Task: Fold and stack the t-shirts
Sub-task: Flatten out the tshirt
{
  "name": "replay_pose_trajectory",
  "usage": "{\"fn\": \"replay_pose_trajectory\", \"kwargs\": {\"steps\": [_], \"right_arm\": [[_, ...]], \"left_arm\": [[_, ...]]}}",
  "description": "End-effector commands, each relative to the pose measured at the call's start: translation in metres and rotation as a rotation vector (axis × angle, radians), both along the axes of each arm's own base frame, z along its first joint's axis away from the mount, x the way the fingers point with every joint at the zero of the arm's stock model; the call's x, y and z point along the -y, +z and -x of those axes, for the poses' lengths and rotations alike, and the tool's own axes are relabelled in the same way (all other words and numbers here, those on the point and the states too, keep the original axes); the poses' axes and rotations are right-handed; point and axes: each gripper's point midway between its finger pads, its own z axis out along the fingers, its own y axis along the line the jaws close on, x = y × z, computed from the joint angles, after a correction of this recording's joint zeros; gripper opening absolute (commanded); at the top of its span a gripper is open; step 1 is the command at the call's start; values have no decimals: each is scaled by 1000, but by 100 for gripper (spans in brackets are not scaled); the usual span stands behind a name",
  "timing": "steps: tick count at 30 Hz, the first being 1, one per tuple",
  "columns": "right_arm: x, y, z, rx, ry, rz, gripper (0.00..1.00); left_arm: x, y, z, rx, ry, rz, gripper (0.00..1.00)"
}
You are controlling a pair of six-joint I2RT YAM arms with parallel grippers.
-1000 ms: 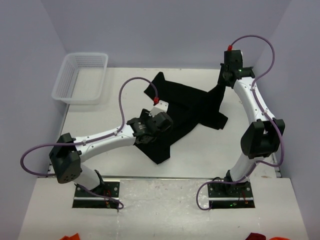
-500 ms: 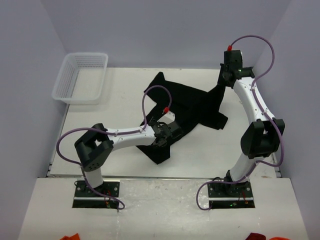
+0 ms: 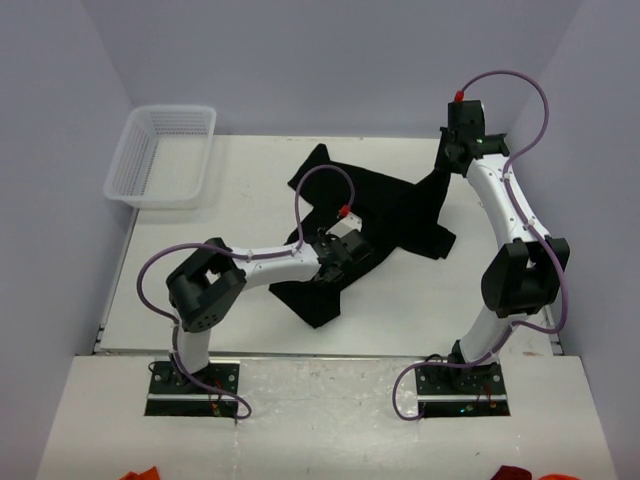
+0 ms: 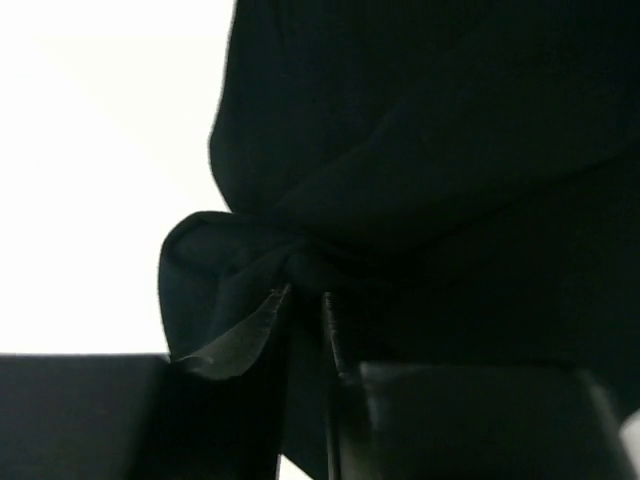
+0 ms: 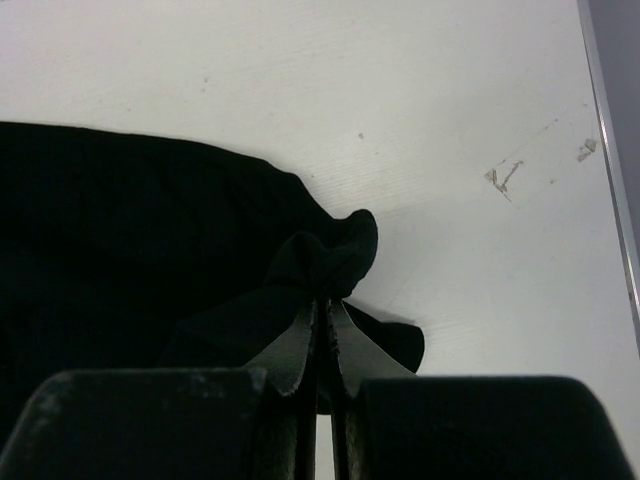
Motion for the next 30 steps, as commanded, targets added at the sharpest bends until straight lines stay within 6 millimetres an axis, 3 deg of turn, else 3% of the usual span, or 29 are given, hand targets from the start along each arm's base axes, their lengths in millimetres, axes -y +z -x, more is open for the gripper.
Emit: {"fn": "replay_pose_trajectory", "kwargs": {"steps": [1,4,9,10,17,18,19,24,25,27,30], "right_arm": [[-3,14,-3,45,26,-2,0],[-4,12,-4,40,28,-4,0],[-3,14,-6,42,28,-2,0],[-3,16,-6,45,28,-2,0],[-2,22,-6,52,26,5,0],[-2,25,-6,58,26,5,0],[-2,26,-6,60,25,5,0],[1,37,-3,82,14,12,0],[1,47,-2,113,12,9,0],[0,54,1,138,20,3,0],[2,72,8,174,16,4,0]], "left_arm": [[-2,13,-29,55,28,52,14],[-18,19,-40,68,59,26,0],[-29,54,-30,90,76,34,0],[-29,73,-25,105,72,66,0],[-25,158,58,59,-52,279,0],[-28,161,69,32,-79,307,0],[-35,179,79,48,-95,369,0],[-72,191,110,5,-105,429,0],[-78,197,116,8,-117,464,0],[-81,202,123,5,-153,500,0],[-82,237,142,23,-260,673,0]]}}
